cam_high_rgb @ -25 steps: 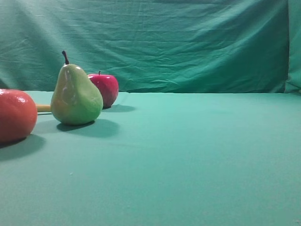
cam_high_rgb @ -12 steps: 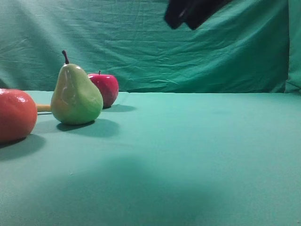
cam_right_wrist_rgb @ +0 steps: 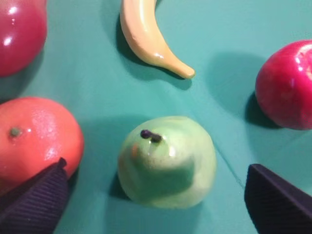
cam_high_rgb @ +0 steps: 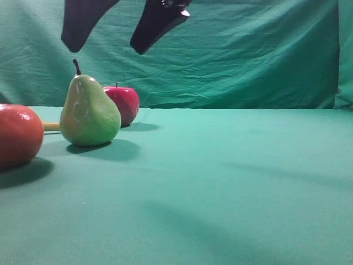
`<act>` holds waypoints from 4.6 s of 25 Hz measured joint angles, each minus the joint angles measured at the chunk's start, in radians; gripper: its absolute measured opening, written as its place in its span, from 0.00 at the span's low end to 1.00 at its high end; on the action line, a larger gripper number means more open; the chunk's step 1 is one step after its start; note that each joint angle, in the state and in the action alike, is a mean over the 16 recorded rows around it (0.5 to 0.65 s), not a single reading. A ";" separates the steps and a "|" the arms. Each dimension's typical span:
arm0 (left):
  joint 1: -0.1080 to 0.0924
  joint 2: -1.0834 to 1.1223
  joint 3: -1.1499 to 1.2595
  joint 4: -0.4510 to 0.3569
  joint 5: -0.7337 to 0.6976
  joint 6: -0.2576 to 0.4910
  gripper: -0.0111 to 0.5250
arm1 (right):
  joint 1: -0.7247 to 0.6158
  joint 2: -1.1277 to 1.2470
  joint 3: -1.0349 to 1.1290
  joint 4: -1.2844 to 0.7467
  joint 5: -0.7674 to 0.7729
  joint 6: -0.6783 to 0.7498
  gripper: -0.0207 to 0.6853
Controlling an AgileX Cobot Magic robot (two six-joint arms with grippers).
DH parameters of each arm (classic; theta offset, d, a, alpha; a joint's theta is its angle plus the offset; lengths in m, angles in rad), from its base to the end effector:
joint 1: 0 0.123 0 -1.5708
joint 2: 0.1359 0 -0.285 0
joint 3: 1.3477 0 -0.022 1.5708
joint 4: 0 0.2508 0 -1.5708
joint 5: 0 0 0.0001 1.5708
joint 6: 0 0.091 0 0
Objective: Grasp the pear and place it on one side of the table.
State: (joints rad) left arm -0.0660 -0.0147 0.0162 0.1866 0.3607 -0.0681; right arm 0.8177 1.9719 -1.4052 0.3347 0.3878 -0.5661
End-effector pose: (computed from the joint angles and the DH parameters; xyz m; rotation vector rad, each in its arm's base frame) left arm 0.0529 0.0025 0.1766 0.1130 1.8369 0.0888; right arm 0.2914 0.3274 0.2039 -1.3013 2.0768 0.4042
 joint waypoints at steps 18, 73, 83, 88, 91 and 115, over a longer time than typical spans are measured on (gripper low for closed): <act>0.000 0.000 0.000 0.000 0.000 0.000 0.02 | -0.123 -0.020 -0.067 -0.020 0.062 0.035 0.73; 0.000 0.000 0.000 0.000 0.000 0.000 0.02 | -0.544 -1.208 0.638 -0.090 0.289 0.220 0.07; 0.000 0.000 0.000 0.000 0.000 0.000 0.02 | -0.544 -1.574 0.646 -0.115 0.425 0.259 0.03; 0.000 0.000 0.000 0.000 0.000 0.000 0.02 | -0.559 -1.681 0.698 -0.133 0.427 0.295 0.03; 0.000 0.000 0.000 0.000 0.000 0.000 0.02 | -0.583 -1.732 0.763 -0.146 0.394 0.318 0.03; 0.000 0.000 0.000 0.000 0.000 0.000 0.02 | -0.779 -1.982 1.430 -0.193 -0.009 0.356 0.03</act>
State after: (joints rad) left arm -0.0660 -0.0147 0.0162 0.1866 0.3607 -0.0681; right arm 0.0388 -0.0097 0.0247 0.1419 0.3792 -0.2100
